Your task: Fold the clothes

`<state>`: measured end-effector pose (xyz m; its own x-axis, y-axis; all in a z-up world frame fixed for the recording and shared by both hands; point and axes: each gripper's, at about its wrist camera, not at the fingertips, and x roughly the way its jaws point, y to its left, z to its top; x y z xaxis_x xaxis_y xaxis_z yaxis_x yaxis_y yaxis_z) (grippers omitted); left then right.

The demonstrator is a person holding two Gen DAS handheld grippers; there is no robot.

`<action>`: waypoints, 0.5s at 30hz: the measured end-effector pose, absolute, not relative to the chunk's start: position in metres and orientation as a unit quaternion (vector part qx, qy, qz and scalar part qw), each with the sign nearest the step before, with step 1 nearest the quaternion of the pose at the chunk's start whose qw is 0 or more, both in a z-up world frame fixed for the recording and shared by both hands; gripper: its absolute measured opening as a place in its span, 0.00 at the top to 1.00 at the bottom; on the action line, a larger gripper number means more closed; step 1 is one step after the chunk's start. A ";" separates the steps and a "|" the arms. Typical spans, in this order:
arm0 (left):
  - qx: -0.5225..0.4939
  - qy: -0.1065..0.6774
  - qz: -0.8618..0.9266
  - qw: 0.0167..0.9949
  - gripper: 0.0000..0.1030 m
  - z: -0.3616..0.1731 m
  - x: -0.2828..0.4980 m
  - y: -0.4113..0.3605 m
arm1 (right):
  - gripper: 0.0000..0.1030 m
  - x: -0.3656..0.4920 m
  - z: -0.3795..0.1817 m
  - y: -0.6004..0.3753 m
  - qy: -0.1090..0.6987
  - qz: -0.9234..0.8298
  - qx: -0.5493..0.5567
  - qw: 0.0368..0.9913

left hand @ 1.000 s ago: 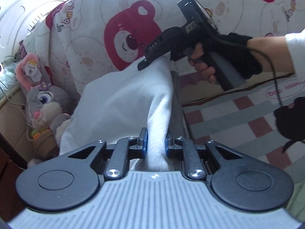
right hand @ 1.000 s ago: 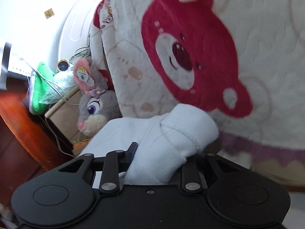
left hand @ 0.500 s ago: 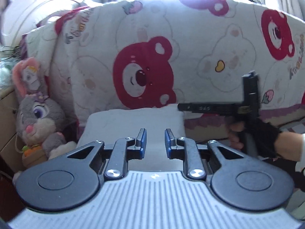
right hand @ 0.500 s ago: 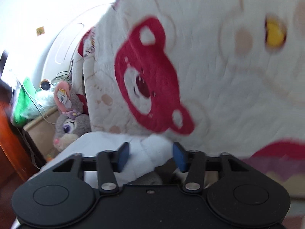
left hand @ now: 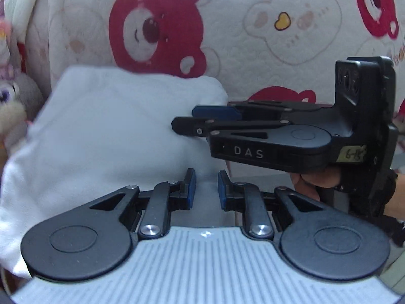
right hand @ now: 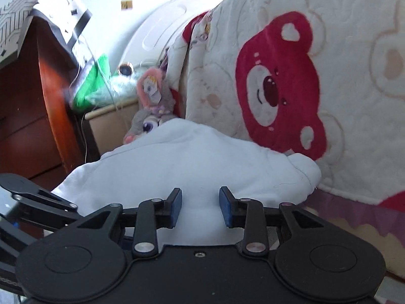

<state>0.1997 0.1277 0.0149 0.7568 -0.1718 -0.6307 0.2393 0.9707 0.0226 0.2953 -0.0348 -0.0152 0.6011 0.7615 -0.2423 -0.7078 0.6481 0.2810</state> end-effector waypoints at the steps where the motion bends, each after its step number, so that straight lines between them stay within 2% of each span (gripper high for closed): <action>1: 0.057 0.323 -0.103 0.939 0.79 0.018 0.194 0.128 | 0.64 0.295 -0.017 -0.034 0.172 0.410 0.076 0.893; 5: 0.044 0.271 -0.016 0.961 0.78 0.029 0.171 0.151 | 0.64 0.292 -0.025 -0.028 0.171 0.401 0.070 0.897; 6: 0.032 0.258 0.027 0.965 0.74 0.028 0.166 0.163 | 0.64 0.292 -0.022 -0.025 0.174 0.398 0.068 0.898; 12: -0.027 0.304 0.119 0.945 0.73 -0.004 0.168 0.224 | 0.61 0.259 -0.008 -0.002 0.164 0.361 0.010 0.918; 15: -0.031 0.309 0.137 0.941 0.70 -0.005 0.159 0.228 | 0.53 0.237 -0.005 -0.002 0.160 0.398 0.014 0.903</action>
